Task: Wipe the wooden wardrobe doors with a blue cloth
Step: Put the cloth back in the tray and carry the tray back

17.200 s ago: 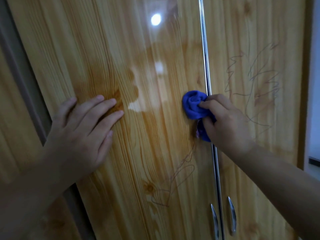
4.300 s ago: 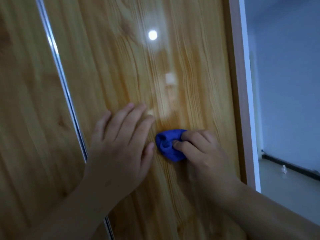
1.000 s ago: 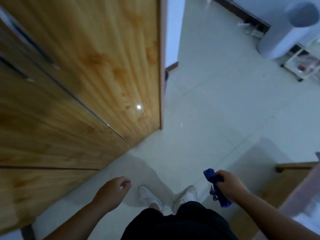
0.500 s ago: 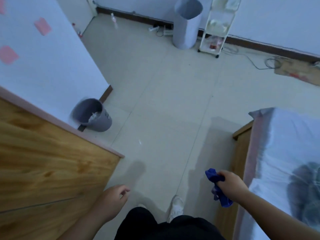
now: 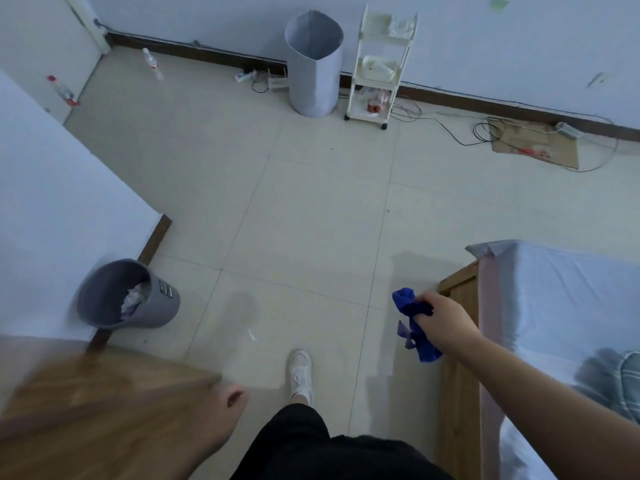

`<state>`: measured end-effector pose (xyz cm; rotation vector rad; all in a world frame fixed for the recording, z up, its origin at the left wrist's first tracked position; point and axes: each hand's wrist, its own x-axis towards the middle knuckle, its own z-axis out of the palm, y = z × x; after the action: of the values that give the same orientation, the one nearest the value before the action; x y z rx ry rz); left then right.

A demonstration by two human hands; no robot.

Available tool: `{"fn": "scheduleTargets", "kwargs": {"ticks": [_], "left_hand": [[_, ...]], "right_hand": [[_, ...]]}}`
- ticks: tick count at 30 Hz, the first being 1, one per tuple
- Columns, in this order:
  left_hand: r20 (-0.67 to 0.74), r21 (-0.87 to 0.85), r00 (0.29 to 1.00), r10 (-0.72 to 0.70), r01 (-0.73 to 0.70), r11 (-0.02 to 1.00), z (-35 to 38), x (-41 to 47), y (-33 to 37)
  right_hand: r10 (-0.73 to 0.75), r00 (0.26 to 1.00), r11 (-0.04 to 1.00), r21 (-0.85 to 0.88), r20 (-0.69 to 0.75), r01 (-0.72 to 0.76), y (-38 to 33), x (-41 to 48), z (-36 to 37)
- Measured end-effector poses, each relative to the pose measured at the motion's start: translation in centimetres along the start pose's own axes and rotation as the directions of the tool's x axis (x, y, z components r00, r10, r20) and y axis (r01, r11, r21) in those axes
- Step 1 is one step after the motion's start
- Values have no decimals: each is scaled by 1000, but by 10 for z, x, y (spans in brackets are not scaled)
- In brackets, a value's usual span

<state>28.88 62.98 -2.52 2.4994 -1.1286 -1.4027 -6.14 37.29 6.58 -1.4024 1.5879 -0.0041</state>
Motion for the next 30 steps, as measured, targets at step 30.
{"fn": "scheduleTargets", "kwargs": {"ticks": [30], "left_hand": [[40, 114, 999, 36, -41, 993, -254, 334, 317]], "right_hand": [[122, 992, 975, 182, 38, -127, -227, 354, -214]]}}
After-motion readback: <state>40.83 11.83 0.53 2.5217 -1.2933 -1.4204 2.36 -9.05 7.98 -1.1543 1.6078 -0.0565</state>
